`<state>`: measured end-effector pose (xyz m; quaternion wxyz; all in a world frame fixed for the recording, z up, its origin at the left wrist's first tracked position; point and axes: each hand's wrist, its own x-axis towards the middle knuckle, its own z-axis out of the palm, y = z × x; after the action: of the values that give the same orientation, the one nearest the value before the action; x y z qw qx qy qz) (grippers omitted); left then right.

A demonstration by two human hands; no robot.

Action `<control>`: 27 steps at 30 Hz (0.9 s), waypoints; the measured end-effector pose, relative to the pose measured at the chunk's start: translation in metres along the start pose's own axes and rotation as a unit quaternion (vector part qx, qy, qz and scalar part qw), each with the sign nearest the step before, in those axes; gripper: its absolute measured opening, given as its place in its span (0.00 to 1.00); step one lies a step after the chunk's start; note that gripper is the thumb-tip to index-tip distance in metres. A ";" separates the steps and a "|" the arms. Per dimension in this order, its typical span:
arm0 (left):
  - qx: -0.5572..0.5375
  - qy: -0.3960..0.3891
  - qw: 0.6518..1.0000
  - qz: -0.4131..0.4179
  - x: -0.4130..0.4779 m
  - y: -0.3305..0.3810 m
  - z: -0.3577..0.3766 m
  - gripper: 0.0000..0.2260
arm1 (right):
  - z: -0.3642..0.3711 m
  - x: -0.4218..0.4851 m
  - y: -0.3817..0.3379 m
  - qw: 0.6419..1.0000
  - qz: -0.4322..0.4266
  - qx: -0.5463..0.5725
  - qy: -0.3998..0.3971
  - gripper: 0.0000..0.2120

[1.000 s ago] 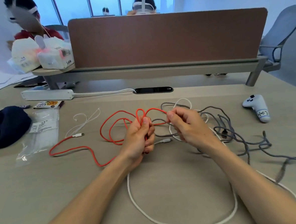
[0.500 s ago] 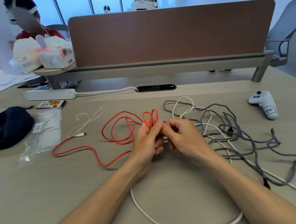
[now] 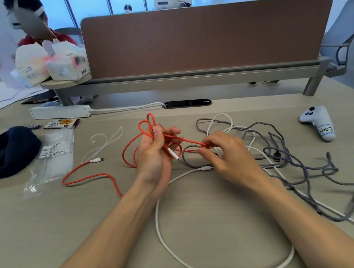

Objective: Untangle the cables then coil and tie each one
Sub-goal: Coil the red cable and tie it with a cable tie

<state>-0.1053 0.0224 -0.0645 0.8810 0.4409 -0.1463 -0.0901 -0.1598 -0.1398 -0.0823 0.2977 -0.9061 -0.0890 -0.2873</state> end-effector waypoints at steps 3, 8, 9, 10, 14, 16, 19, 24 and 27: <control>-0.015 -0.003 1.000 0.010 0.001 0.006 0.001 0.10 | 0.001 0.001 0.003 0.998 0.021 -0.048 0.023 0.03; -0.062 -0.001 0.998 0.017 0.005 0.014 -0.003 0.11 | -0.002 0.002 0.005 0.995 0.076 -0.050 0.030 0.05; -0.064 0.000 0.998 0.017 0.006 0.014 -0.003 0.10 | -0.003 0.002 0.004 0.995 0.094 -0.009 0.028 0.05; -0.062 0.000 0.998 0.015 0.005 0.014 -0.003 0.10 | -0.004 0.003 0.003 0.993 0.114 0.029 0.029 0.04; -0.076 -0.006 0.997 0.011 0.006 0.015 -0.003 0.11 | -0.009 0.004 -0.002 0.963 0.170 0.205 0.043 0.03; -0.088 -0.012 0.996 0.011 0.006 0.017 -0.004 0.11 | -0.015 0.006 -0.006 0.942 0.173 0.281 0.058 0.02; -0.086 -0.012 0.996 0.014 0.005 0.017 -0.004 0.11 | -0.018 0.007 -0.011 0.925 0.172 0.332 0.068 0.01; -0.068 -0.004 0.997 0.040 0.008 0.017 -0.005 0.09 | -0.014 0.007 -0.013 0.926 0.139 0.348 0.049 0.04; -0.051 0.011 0.998 0.046 0.010 0.018 -0.008 0.09 | -0.019 0.006 -0.020 0.930 0.111 0.350 0.030 0.02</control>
<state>-0.0928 0.0362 -0.0522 0.9071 0.3889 -0.1524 -0.0519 -0.1699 -0.1351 -0.0564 0.6285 -0.7393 -0.0740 -0.2302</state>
